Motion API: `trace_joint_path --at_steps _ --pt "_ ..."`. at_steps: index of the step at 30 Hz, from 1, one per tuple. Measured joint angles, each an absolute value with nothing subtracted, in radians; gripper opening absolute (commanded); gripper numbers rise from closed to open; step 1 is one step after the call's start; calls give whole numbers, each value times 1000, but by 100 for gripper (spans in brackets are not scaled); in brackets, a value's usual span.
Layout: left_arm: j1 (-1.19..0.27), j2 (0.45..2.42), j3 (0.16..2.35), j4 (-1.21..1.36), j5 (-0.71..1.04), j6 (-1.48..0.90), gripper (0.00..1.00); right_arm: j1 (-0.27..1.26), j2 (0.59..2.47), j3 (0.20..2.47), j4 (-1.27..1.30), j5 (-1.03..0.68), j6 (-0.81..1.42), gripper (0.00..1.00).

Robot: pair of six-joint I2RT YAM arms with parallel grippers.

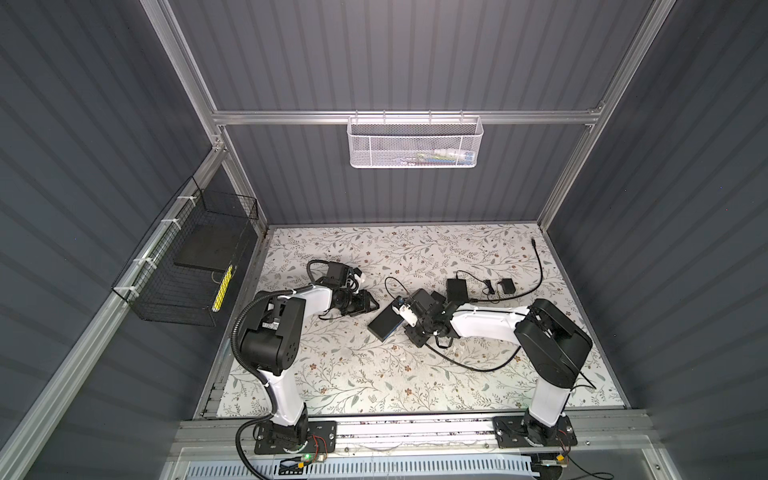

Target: Insert the plug into the switch port

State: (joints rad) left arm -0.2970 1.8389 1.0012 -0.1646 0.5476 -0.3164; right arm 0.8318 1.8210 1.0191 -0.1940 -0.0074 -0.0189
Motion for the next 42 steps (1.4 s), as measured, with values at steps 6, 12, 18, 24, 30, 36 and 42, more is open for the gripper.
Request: trace_joint_path --at_steps 6,12,18,24,30,36,42 --pt "-307 1814 977 -165 556 -314 49 832 1820 1019 -194 -7 -19 0" --pt "-307 1790 967 -168 573 -313 50 831 1815 1019 -194 -8 -19 0" --pt "-318 1791 967 -169 593 -305 50 831 1815 1024 -191 -15 -19 0" --pt "-350 1808 969 -170 599 -295 50 831 1815 1033 -186 -22 -18 0" --pt "-361 1831 983 -168 606 -294 49 831 1815 1034 -184 -28 -15 0" --pt "-364 1840 991 -167 617 -294 49 831 1815 1036 -181 -42 -8 0" --pt "-368 1847 994 -160 619 -294 47 831 1816 1042 -179 -52 1 0"
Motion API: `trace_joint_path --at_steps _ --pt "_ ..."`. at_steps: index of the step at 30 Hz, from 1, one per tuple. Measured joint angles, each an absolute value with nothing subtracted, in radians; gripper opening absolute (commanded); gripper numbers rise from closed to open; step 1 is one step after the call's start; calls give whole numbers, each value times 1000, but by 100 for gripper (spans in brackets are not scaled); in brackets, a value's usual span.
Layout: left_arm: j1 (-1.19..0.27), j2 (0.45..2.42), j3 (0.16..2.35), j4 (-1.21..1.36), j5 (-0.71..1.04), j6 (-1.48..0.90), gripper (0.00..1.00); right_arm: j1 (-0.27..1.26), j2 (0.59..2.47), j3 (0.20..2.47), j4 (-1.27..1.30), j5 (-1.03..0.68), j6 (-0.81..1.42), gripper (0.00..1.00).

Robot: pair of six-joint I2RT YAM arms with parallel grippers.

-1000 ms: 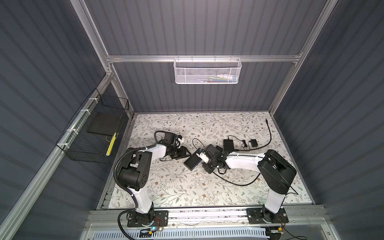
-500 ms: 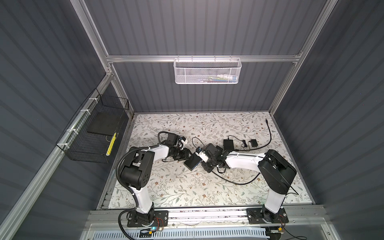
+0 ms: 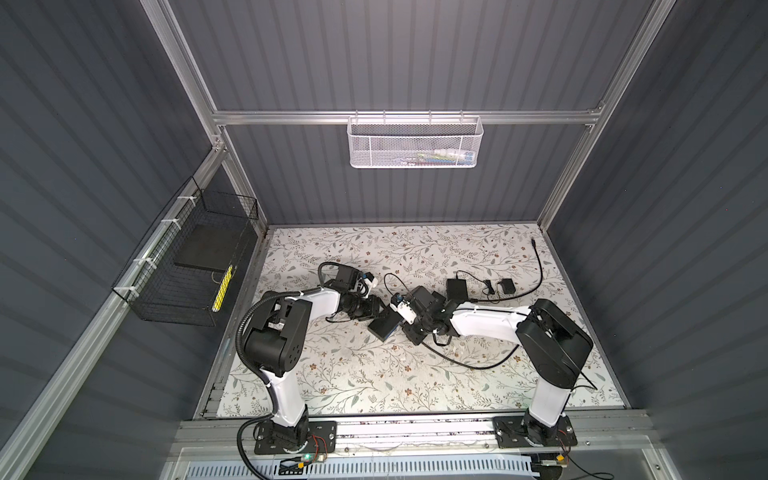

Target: Insert the plug into the switch port

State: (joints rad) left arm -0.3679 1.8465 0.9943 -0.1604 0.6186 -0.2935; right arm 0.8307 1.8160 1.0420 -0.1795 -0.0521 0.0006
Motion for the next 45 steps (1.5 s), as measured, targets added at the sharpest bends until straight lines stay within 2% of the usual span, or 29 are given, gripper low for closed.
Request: trace_joint_path --at_steps 45 --pt "-382 1949 1024 30 682 -260 36 799 1861 1075 -177 -54 -53 0"
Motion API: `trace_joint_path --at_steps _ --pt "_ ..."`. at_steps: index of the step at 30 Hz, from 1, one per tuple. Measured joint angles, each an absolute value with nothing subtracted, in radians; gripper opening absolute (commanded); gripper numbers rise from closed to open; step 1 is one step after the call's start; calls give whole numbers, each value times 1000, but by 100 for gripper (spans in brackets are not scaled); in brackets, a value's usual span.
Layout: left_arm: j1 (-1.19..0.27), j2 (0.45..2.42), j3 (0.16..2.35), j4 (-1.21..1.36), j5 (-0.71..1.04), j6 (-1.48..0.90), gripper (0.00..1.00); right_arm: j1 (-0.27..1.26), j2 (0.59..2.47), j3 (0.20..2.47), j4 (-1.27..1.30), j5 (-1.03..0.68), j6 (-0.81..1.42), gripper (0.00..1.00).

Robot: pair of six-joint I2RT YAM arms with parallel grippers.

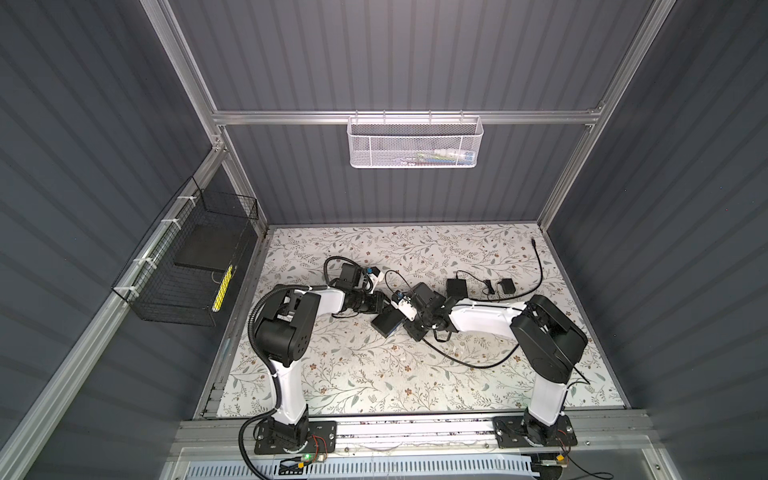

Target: Insert the plug into the switch port

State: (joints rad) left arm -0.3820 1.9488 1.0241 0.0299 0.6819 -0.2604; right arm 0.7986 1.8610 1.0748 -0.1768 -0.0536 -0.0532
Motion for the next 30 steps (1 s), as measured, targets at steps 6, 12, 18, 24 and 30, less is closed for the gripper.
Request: trace_joint_path --at_steps 6,12,18,24,30 --pt "-390 1962 1031 65 678 -254 35 798 1872 1100 -210 -54 -62 0" --pt "-395 1972 1037 108 655 -250 34 796 1893 1122 -204 -54 -64 0" --pt "-399 1978 1037 146 642 -245 32 794 1907 1145 -207 -57 -54 0" --pt "-399 1988 1027 190 642 -245 32 794 1921 1173 -234 -37 -45 0" --pt "-399 1985 1016 201 636 -245 32 795 1923 1177 -240 -30 -32 0"
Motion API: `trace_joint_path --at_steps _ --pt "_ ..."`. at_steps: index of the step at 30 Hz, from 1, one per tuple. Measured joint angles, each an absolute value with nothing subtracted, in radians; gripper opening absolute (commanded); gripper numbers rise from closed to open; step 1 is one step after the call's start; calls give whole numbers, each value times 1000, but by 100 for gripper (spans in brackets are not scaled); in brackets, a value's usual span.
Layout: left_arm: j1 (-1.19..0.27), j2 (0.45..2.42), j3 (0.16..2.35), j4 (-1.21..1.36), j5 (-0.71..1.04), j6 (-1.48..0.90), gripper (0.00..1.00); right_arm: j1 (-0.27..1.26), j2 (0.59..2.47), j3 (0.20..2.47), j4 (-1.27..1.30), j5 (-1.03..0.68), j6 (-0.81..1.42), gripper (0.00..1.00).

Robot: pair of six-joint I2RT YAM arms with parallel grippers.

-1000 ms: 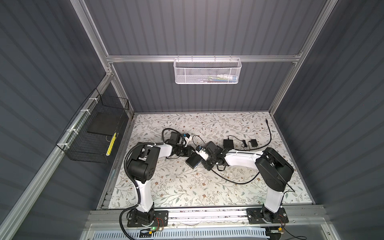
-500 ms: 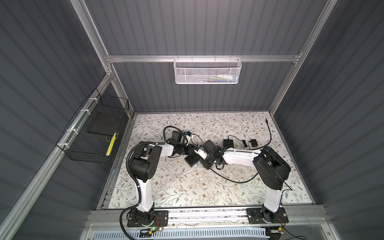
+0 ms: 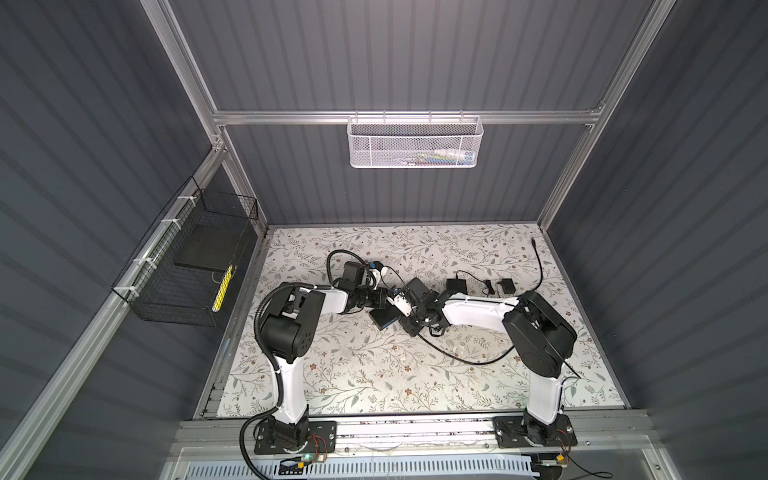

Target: Insert the plug into the switch port

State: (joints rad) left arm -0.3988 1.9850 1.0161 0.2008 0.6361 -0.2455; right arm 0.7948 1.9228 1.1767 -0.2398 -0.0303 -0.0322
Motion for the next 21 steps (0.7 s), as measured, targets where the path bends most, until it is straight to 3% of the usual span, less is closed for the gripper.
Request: trace_joint_path --at_steps 14,21 --pt "-413 1946 1007 157 574 -239 39 796 1904 1131 -179 -25 4 0" --pt "-410 1916 1001 97 554 -228 33 795 1885 1097 -144 -20 8 0"
